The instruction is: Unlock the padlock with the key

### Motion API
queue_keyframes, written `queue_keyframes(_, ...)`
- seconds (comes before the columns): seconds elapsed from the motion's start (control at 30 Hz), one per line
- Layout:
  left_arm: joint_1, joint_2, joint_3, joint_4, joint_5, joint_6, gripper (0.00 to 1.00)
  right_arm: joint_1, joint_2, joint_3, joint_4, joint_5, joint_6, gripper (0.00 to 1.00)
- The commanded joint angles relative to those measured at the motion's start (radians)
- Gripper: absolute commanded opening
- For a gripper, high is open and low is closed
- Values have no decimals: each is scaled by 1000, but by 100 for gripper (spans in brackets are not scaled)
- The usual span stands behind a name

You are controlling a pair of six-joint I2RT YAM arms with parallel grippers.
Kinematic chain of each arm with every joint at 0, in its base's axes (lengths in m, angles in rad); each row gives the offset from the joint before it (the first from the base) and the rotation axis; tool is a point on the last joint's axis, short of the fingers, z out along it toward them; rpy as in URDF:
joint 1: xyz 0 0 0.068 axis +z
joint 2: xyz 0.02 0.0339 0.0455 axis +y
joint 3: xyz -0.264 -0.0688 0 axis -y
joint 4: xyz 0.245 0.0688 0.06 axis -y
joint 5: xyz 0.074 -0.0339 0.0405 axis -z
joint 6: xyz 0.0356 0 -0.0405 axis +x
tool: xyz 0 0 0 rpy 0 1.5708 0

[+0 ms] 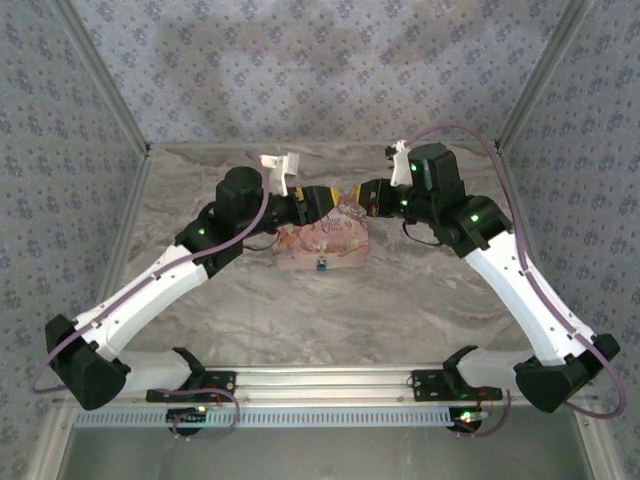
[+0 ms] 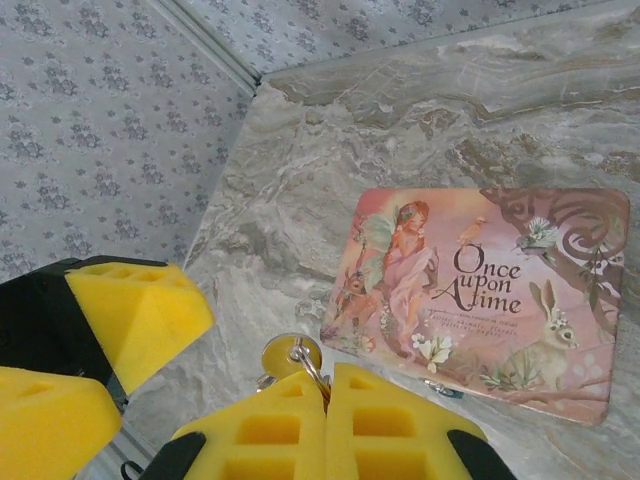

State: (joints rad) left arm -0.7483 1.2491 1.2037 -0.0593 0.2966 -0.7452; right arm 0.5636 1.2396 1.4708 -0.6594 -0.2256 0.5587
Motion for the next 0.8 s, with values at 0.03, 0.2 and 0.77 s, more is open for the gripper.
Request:
queue_keyframes(0.03,-21,9,46,58,49,14,56,20,-14,37,28,-5,32,3)
queue_keyframes(0.2,-41,21,49,59,50,18,52,34,-13,39,35,3,41,3)
queue_keyframes(0.77,-66,45,65,58,25,35,33,65,-28,27,40,14,47,3)
